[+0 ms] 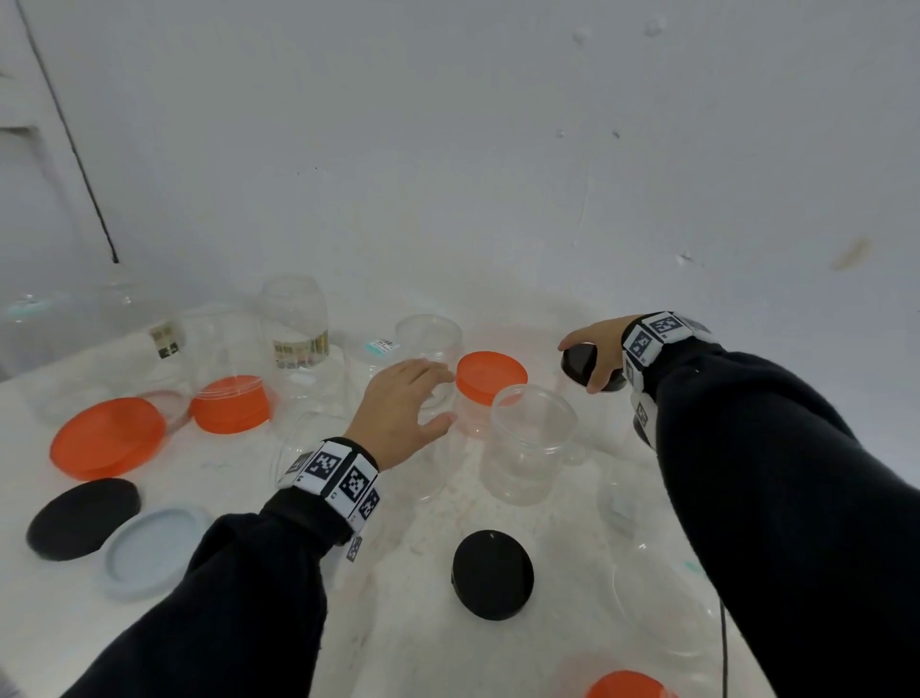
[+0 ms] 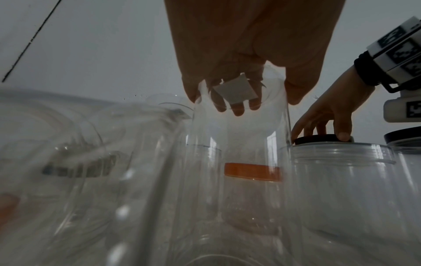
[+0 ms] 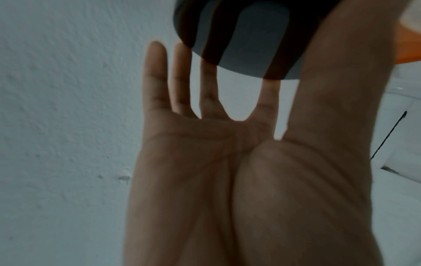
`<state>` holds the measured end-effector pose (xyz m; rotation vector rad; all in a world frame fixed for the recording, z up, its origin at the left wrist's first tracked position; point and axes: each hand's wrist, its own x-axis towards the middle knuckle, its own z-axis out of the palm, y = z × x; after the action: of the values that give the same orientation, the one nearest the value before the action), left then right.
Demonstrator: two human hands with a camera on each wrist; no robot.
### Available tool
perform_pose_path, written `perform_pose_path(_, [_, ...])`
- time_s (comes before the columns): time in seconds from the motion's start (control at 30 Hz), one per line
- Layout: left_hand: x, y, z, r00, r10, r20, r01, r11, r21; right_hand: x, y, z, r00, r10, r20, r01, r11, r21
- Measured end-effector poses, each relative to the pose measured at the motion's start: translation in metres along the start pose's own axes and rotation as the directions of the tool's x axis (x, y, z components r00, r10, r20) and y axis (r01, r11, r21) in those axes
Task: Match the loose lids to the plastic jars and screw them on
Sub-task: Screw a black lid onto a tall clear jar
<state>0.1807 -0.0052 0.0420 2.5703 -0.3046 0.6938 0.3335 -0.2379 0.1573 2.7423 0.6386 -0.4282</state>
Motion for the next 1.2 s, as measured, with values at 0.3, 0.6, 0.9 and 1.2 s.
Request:
perform_pose_path(0.3, [-0.001, 0.000, 0.000, 1.000, 0.000, -0.012, 0.000, 1.000, 0.011, -0.008, 0.021, 0.008, 0.993, 0.117, 0.013, -0.117, 0.993, -0.027])
perform_pose_path(0.6, [-0.001, 0.002, -0.001, 1.000, 0.007, -0.015, -0.007, 1.000, 0.026, -0.012, 0.035, 0.017, 0.984, 0.179, -0.017, -0.179, 0.984, 0.016])
perform_pose_path(0.9, [-0.001, 0.002, -0.003, 1.000, -0.002, 0.007, 0.002, 0.999, 0.034, -0.051, 0.028, -0.014, 0.985, 0.160, -0.064, -0.141, 0.964, 0.227])
perform_pose_path(1.2, [0.000, 0.002, -0.004, 1.000, 0.010, 0.007, -0.010, 0.999, 0.038, -0.169, 0.006, -0.017, 0.995, 0.010, -0.104, 0.019, 0.963, 0.270])
